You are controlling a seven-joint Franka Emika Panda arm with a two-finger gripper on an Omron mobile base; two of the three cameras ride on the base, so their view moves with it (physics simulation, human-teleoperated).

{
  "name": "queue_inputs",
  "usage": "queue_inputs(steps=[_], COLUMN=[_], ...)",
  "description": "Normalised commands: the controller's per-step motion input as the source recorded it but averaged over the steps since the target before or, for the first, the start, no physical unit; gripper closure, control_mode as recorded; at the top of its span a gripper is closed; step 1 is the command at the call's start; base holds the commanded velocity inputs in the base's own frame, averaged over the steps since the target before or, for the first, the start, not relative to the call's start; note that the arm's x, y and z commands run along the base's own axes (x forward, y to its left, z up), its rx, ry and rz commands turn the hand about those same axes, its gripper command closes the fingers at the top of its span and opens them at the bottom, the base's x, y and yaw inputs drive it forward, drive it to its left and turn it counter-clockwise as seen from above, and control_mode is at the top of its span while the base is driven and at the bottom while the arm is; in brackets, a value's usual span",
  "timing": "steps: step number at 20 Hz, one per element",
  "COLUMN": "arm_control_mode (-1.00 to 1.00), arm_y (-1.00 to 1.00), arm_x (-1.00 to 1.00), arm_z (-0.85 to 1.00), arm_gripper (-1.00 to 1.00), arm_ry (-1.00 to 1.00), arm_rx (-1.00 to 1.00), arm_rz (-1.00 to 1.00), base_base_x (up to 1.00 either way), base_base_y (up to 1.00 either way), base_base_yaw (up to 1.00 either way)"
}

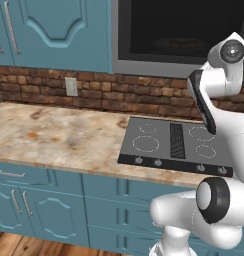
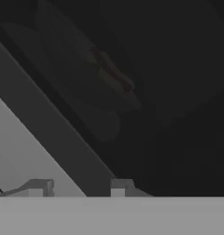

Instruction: Place the bowl containing the garlic and hot dog in the microwave. Close the microwave door and press the start button to microwave the meal.

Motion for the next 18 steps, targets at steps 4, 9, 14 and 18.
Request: queue_inputs(steps=[4, 9, 14, 18], arm_control_mode=[-1.00, -1.00, -1.00, -1.00], arm_y=[-0.34, -0.39, -0.45, -0.30], arm_x=[-0.73, -1.00, -1.00, -1.00], arm_z=[0.00, 0.02, 0.14, 0.21], arm_gripper=[-1.00, -1.00, -1.00, -1.00], arm_ry=[0.00, 0.00, 0.00, 0.00], arm_rx=[-0.01, 0.00, 0.00, 0.00], arm_rz=[0.01, 0.04, 0.03, 0.11], base_base_x=[0.00, 0.00, 0.00, 0.00], base_base_y=[0.00, 0.00, 0.00, 0.00], base_base_yaw=[0.00, 0.00, 0.00, 0.00])
